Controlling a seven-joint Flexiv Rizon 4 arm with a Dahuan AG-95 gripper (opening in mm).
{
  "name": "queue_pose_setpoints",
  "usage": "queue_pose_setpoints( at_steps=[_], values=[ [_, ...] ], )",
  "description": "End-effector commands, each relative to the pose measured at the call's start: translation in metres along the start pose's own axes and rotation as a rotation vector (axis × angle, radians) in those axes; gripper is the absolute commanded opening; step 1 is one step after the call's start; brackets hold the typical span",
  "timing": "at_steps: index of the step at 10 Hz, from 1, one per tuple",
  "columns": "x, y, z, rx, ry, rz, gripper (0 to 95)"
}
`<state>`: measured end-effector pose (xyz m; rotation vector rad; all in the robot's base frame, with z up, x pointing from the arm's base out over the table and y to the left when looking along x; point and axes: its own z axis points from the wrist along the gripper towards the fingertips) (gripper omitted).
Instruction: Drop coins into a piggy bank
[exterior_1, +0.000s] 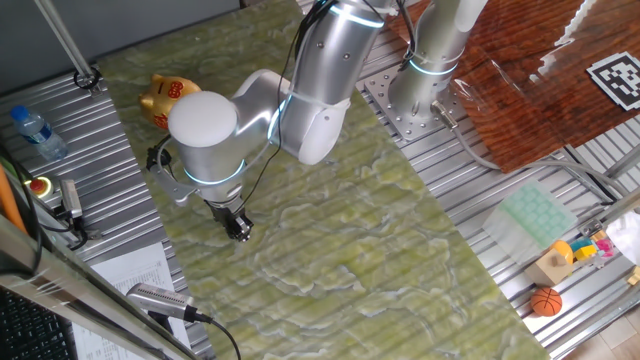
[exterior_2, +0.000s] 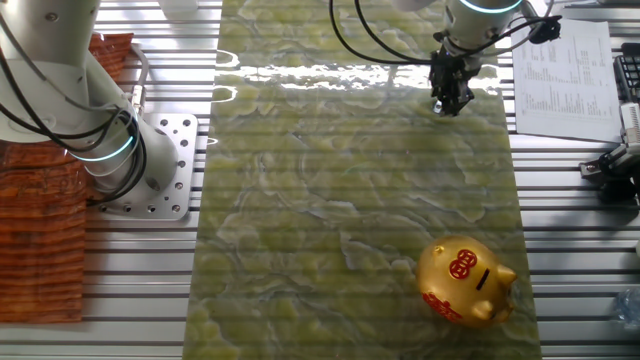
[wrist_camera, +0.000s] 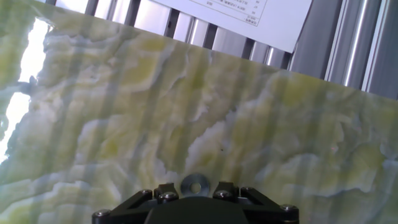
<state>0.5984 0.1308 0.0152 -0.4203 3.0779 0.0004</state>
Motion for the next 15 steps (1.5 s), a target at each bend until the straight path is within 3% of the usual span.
queue_pose_setpoints(
  at_steps=[1,15],
  values=[
    [-0.0013,0.0002,0.0016,-0.001,-0.001,-0.002,38.0],
    [-0.0034,-0.0004,0.0084,0.003,-0.006,-0.008,38.0]
  ],
)
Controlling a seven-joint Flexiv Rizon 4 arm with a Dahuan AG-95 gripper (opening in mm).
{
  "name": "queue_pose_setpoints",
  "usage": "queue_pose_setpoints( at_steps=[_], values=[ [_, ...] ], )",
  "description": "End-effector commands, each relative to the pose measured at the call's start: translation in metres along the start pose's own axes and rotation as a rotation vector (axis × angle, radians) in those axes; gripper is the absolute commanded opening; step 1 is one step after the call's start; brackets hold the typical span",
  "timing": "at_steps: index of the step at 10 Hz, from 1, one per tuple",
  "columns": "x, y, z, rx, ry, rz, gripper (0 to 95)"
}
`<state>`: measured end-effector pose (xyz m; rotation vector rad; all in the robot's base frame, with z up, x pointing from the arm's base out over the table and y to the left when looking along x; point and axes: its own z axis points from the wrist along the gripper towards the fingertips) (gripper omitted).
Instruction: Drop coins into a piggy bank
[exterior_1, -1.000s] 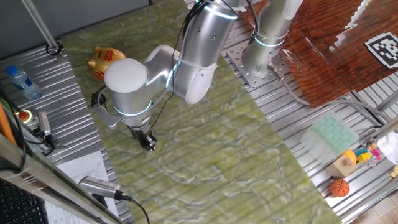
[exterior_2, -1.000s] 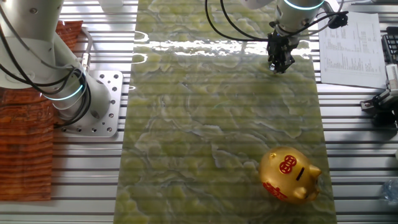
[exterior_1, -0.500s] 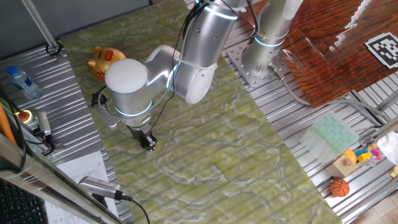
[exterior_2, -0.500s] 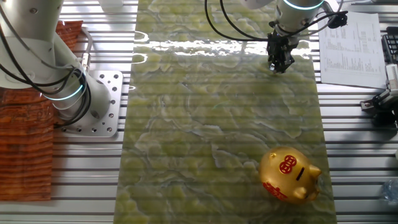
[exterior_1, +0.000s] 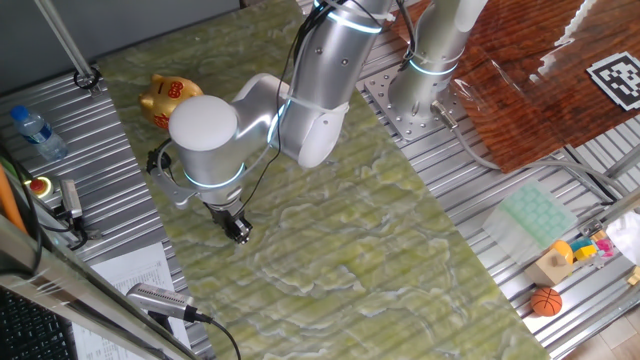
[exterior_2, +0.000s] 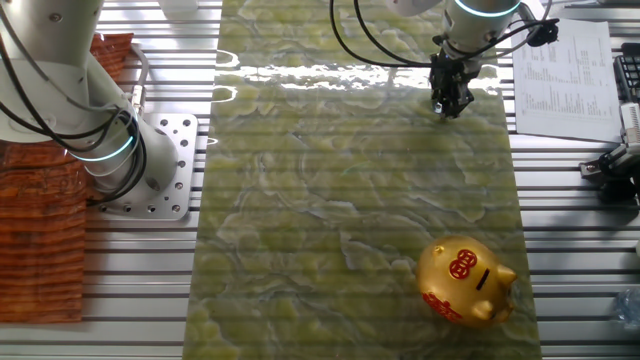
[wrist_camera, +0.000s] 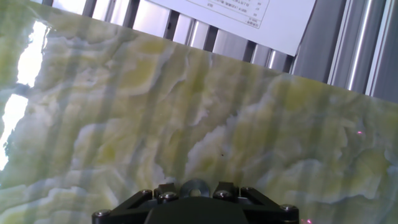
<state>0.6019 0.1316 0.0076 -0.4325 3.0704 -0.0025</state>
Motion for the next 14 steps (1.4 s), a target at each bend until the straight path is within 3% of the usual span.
queue_pose_setpoints(
  at_steps=[1,10,11,14],
  values=[
    [-0.0001,-0.0003,0.0014,0.001,-0.001,0.001,38.0],
    [-0.0011,0.0004,0.0018,0.0,-0.001,0.0,38.0],
    [-0.0011,0.0003,0.0021,0.001,-0.001,0.0,19.0],
    [-0.0022,0.0014,0.001,-0.006,-0.001,0.005,19.0]
  ],
)
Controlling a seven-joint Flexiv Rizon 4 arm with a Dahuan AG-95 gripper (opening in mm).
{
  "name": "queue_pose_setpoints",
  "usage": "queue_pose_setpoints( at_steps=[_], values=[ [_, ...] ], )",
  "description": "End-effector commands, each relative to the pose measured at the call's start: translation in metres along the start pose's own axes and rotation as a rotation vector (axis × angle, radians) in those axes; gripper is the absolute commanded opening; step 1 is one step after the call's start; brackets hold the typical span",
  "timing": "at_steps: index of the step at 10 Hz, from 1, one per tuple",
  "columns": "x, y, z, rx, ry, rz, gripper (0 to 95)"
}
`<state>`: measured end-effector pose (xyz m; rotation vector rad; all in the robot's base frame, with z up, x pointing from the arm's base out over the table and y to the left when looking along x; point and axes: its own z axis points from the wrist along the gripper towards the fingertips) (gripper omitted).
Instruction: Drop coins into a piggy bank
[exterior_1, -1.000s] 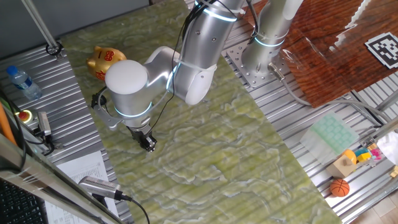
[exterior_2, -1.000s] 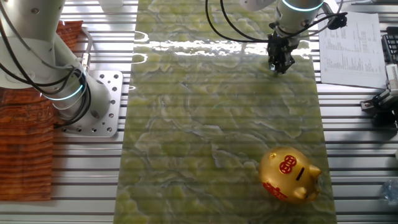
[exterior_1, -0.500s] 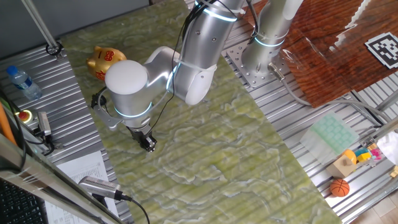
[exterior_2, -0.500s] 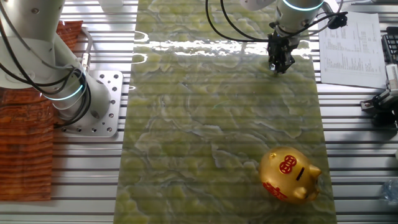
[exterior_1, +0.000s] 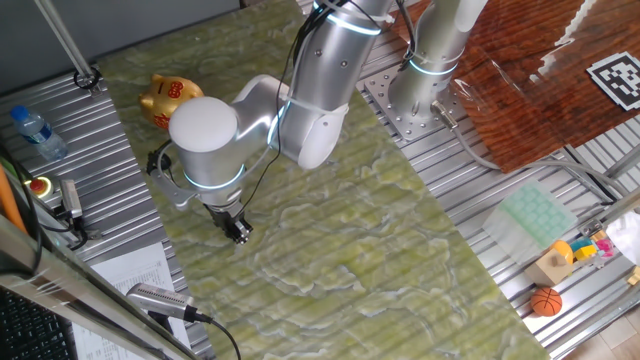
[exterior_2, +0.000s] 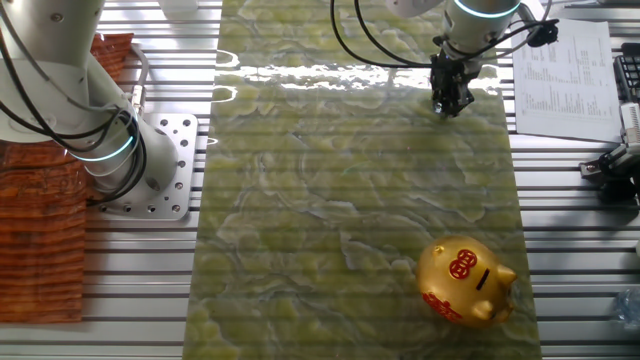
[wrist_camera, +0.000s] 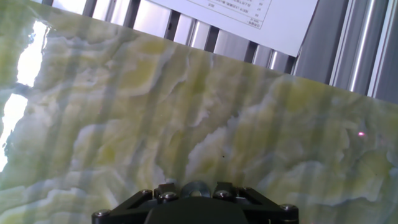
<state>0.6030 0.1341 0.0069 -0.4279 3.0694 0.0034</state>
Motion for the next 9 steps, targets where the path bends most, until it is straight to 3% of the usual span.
queue_pose_setpoints(
  at_steps=[1,3,4,5,8,9],
  values=[
    [-0.001,0.0,0.0,0.005,0.003,0.003,19.0],
    [-0.001,0.0,0.002,0.005,0.002,0.004,19.0],
    [-0.002,0.001,-0.003,0.002,0.021,0.013,19.0],
    [-0.002,0.001,-0.006,0.009,0.021,0.017,0.0],
    [-0.002,0.001,-0.011,0.028,0.024,0.017,0.0],
    [-0.001,0.0,-0.015,0.054,0.038,-0.002,0.0]
  ],
)
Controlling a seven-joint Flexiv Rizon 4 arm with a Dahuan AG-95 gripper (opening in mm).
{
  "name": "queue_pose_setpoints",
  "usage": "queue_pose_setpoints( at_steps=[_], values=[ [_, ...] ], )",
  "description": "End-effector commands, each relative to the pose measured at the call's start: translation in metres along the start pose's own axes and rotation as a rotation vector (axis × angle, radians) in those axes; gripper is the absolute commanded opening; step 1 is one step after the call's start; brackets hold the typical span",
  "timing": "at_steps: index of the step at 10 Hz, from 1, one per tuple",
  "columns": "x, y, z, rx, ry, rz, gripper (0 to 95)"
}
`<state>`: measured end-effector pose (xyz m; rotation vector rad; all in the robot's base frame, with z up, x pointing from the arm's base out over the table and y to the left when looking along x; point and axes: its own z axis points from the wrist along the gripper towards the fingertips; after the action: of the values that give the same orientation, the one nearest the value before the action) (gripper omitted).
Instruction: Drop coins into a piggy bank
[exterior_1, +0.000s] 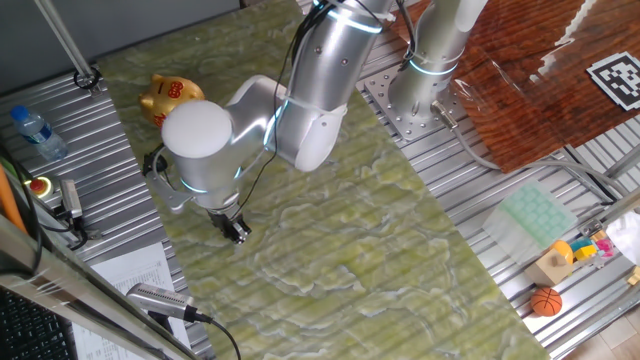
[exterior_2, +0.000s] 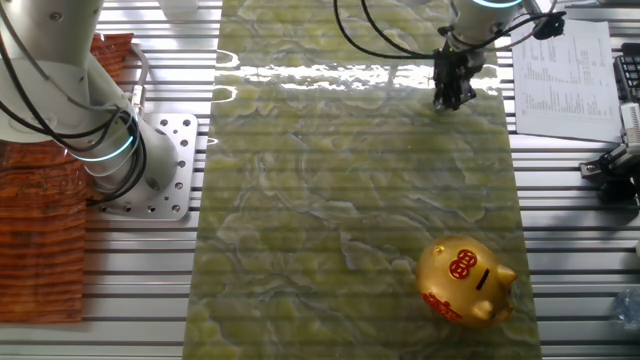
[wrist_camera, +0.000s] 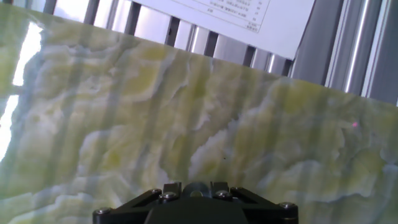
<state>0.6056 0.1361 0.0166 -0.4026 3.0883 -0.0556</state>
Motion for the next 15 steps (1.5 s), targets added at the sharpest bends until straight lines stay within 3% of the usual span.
queue_pose_setpoints(
  at_steps=[1,3,5,7,8,10,13,15],
  values=[
    [0.004,-0.004,-0.009,0.03,0.021,-0.029,0.0],
    [0.009,-0.012,-0.016,0.031,0.024,-0.045,0.0],
    [0.03,-0.047,-0.029,0.038,0.032,-0.138,0.0],
    [0.039,-0.07,-0.044,0.085,0.055,-0.228,0.0],
    [0.04,-0.074,-0.046,0.089,0.057,-0.239,0.0],
    [0.057,-0.113,-0.068,0.123,0.079,-0.347,0.0],
    [0.078,-0.152,-0.094,0.124,0.081,-0.408,0.0],
    [0.089,-0.167,-0.103,0.127,0.085,-0.431,0.0]
  ],
)
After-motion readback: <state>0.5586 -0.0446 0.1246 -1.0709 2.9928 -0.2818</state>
